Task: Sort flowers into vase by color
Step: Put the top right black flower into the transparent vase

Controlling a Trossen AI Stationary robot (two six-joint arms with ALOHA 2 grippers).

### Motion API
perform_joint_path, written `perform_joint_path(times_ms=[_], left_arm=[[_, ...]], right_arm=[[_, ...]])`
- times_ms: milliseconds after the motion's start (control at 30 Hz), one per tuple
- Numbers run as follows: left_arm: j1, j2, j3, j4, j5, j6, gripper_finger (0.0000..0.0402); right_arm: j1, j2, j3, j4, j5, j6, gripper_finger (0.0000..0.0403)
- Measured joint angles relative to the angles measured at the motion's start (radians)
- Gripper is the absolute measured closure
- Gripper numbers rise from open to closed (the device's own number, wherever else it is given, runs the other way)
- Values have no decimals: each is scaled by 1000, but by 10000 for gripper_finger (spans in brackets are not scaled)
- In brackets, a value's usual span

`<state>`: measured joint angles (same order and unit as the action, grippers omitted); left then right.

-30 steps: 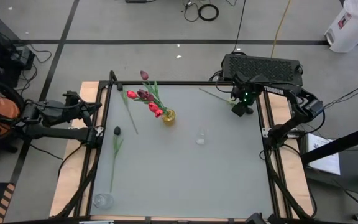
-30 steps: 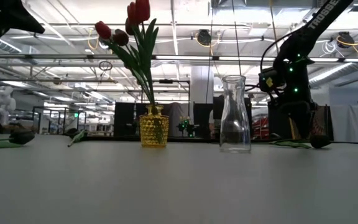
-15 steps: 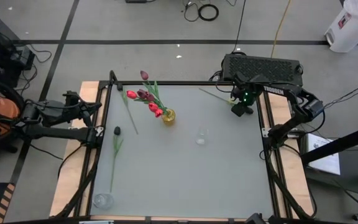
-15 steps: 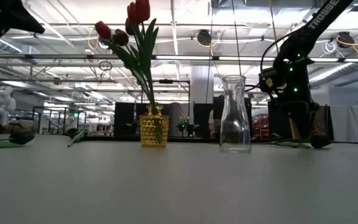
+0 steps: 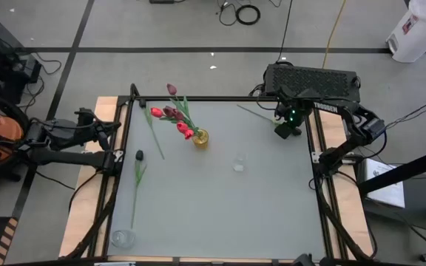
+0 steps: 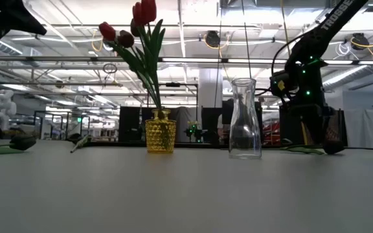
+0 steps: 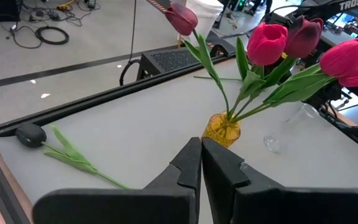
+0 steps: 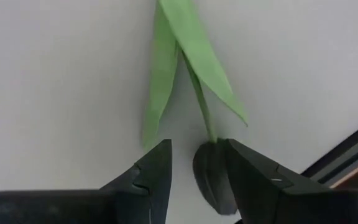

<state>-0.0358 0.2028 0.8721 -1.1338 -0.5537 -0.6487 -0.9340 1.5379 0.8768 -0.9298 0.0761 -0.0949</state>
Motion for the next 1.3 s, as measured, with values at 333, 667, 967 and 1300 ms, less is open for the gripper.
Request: perform_joint_path(times_ms=[333, 667, 967, 1300], left_arm=[[0, 0, 0, 0, 0, 0, 381], [0, 0, 0, 1, 0, -1, 381], [0, 0, 0, 1, 3, -1, 381], [0, 0, 0, 1, 3, 0, 381]], right_arm=[[-3, 4, 0, 22, 0, 2, 261], [0, 73, 0, 53, 29, 26, 261], [0, 69, 1, 64, 30, 21, 261], [0, 69, 1, 61, 33, 28, 282]])
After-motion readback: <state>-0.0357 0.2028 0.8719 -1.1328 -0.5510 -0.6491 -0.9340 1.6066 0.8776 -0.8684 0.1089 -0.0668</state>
